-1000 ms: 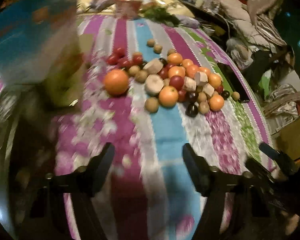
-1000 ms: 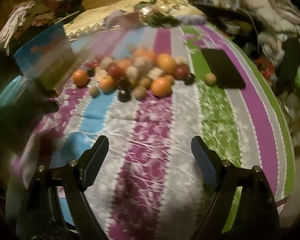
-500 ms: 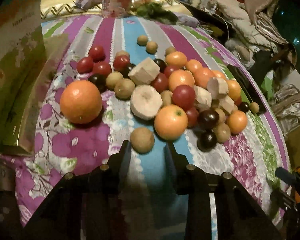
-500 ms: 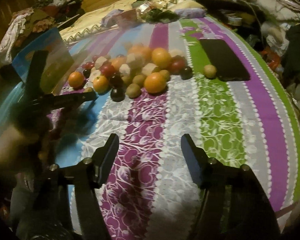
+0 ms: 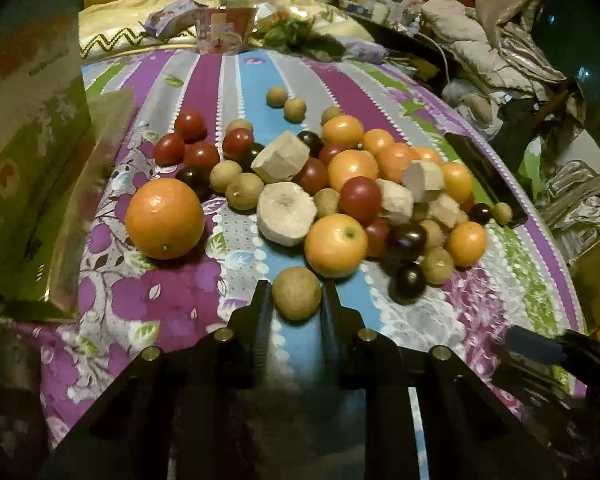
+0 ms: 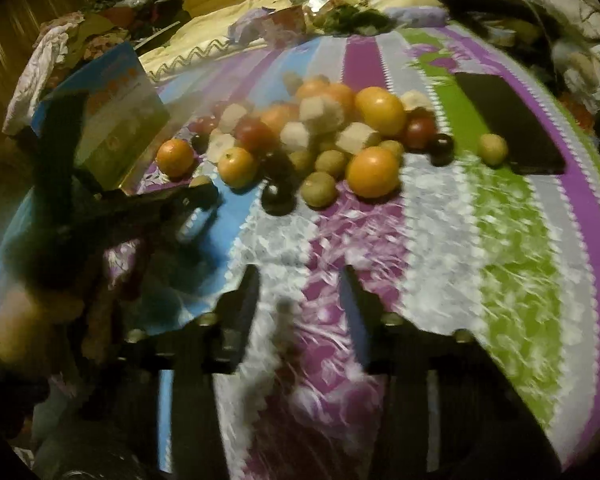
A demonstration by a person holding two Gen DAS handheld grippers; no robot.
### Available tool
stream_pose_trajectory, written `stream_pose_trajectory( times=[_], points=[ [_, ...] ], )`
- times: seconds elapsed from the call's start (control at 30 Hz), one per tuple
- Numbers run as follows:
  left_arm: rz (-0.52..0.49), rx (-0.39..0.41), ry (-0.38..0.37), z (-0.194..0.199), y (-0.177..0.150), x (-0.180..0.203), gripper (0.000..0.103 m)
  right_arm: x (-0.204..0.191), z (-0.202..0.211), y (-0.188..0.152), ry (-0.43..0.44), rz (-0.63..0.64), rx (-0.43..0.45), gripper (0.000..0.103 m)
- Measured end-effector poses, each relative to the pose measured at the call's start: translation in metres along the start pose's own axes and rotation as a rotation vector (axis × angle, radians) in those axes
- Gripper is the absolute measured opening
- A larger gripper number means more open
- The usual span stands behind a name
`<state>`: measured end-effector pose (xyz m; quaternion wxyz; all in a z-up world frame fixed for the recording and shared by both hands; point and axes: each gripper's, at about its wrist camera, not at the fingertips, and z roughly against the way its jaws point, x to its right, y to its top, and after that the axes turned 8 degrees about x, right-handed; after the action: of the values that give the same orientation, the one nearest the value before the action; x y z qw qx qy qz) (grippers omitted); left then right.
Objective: Organize fruits
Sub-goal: 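Grasp a brown round fruit with the left tool while the right tool grasps a dark plum, then carry the brown fruit and the dark plum over the light-blue basket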
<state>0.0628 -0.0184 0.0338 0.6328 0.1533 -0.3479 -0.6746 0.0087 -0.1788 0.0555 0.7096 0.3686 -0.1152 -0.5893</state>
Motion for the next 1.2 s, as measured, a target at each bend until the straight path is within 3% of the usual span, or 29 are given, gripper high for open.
stream_pose_trajectory(
  times=[0.17, 0.63, 0.77, 0.97, 1.2],
  points=[
    [0.028, 0.019, -0.002, 0.018, -0.005, -0.004, 0.025, -0.004, -0.030, 0.010, 0.068, -0.051, -0.017, 0.035],
    [0.087, -0.013, 0.009, 0.010, -0.014, -0.018, 0.025, -0.023, -0.069, 0.027, -0.057, 0.046, -0.010, 0.033],
    [0.093, -0.009, 0.009, 0.012, -0.012, -0.017, 0.025, -0.024, -0.070, 0.027, -0.095, 0.065, -0.011, 0.026],
    [0.088, 0.008, 0.027, 0.032, -0.004, -0.015, 0.025, -0.025, -0.051, 0.029, -0.114, 0.073, 0.005, 0.026],
    [0.074, 0.109, 0.085, 0.098, 0.020, -0.014, 0.025, -0.032, 0.009, 0.048, -0.168, 0.102, 0.086, 0.026]
  ],
)
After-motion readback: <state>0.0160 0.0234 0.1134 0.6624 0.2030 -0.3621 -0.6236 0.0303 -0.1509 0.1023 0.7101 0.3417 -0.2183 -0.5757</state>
